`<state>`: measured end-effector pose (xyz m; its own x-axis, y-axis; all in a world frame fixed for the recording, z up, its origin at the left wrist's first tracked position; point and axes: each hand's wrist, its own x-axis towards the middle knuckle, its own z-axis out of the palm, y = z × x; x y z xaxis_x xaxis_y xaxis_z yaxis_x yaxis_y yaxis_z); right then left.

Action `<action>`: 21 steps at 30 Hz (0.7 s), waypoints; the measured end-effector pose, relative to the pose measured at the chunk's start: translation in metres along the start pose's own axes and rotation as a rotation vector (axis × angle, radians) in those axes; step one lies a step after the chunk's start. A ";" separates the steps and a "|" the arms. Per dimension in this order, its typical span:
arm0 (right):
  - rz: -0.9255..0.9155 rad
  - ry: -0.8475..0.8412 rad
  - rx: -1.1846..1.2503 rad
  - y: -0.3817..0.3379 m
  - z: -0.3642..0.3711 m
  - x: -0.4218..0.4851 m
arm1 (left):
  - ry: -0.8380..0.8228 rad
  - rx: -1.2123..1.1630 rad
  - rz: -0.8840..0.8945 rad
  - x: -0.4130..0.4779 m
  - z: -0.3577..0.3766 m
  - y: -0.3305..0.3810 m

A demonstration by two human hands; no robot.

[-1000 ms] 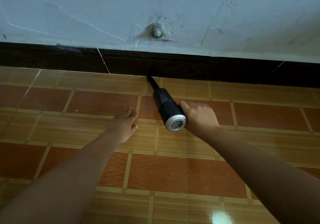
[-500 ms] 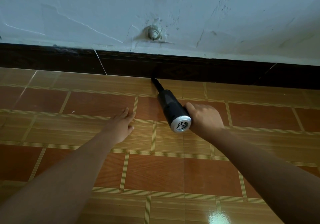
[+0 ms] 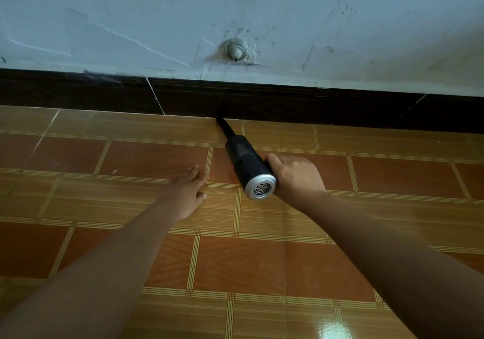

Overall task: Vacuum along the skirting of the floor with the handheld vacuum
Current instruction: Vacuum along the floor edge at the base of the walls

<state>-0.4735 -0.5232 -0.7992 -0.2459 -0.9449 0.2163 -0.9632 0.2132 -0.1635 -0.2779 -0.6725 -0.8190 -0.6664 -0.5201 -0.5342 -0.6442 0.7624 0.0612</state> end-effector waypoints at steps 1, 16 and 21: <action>0.002 0.001 -0.001 0.001 0.000 -0.001 | 0.004 0.007 0.001 0.000 -0.001 0.001; 0.060 0.003 -0.060 0.034 -0.026 -0.036 | -0.001 0.054 -0.020 -0.001 -0.004 0.008; 0.082 0.002 -0.093 0.043 -0.035 -0.047 | -0.004 0.066 -0.038 0.000 -0.003 0.010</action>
<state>-0.5070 -0.4606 -0.7825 -0.3244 -0.9228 0.2079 -0.9457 0.3120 -0.0909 -0.2856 -0.6659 -0.8158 -0.6404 -0.5479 -0.5382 -0.6427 0.7660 -0.0150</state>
